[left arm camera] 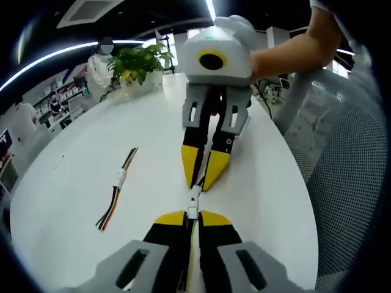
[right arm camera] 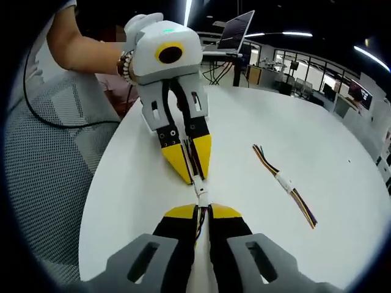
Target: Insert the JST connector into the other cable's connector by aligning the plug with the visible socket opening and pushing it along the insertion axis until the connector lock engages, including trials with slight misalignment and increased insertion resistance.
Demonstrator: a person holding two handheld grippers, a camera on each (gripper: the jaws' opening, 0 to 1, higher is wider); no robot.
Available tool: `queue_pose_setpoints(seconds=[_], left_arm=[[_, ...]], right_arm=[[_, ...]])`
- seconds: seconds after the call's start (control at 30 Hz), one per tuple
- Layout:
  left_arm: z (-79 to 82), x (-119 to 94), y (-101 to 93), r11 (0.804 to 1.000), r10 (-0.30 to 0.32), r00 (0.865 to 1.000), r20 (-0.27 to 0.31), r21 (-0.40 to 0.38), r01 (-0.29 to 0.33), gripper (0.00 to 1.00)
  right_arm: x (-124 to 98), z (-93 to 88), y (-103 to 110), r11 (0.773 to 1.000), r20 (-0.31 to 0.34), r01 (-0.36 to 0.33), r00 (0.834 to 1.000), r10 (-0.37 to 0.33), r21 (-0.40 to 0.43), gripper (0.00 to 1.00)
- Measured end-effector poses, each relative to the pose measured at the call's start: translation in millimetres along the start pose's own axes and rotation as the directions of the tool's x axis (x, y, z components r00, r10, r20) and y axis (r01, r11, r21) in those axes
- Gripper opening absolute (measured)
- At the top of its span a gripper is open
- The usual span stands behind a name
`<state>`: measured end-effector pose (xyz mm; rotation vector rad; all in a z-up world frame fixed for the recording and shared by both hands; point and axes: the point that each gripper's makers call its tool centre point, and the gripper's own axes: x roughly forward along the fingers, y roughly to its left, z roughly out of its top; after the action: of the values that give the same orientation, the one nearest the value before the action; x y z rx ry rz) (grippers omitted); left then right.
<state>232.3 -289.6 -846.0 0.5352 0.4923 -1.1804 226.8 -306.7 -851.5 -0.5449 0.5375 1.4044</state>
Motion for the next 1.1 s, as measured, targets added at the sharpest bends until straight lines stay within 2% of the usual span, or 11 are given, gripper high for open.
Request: queue_pose_setpoints(seconds=[0.3,0.53,0.9,1.03,1.1], left_arm=[[1.2,-4.9,-5.9,0.998,-0.026,0.999,-0.041,0.065,0.028,0.0],[4.6,-7.3,-6.4,0.994,-0.023,0.998,-0.057,0.106,0.029,0.0],[1.9,-4.3,-12.5,0.986,-0.03,0.994,-0.106,0.162,0.047,0.0],[4.8,-4.0,-12.7,0.988,-0.03,0.995,-0.098,0.145,0.044,0.0],[1.9,-4.0,-13.4,0.986,-0.031,0.993,-0.118,0.162,0.05,0.0]], right_arm=[[-7.0,6.0,5.2,1.0,-0.008,-0.029,1.0,0.029,0.012,0.04],[-6.1,10.5,8.8,0.999,-0.02,-0.035,0.999,0.034,-0.031,0.04],[-3.7,5.3,14.6,0.995,-0.092,-0.048,0.995,0.04,-0.089,0.03],[-2.1,1.4,19.3,0.988,-0.135,-0.065,0.99,0.045,-0.144,0.03],[-1.3,2.8,18.6,0.987,-0.135,-0.062,0.99,0.042,-0.149,0.03]])
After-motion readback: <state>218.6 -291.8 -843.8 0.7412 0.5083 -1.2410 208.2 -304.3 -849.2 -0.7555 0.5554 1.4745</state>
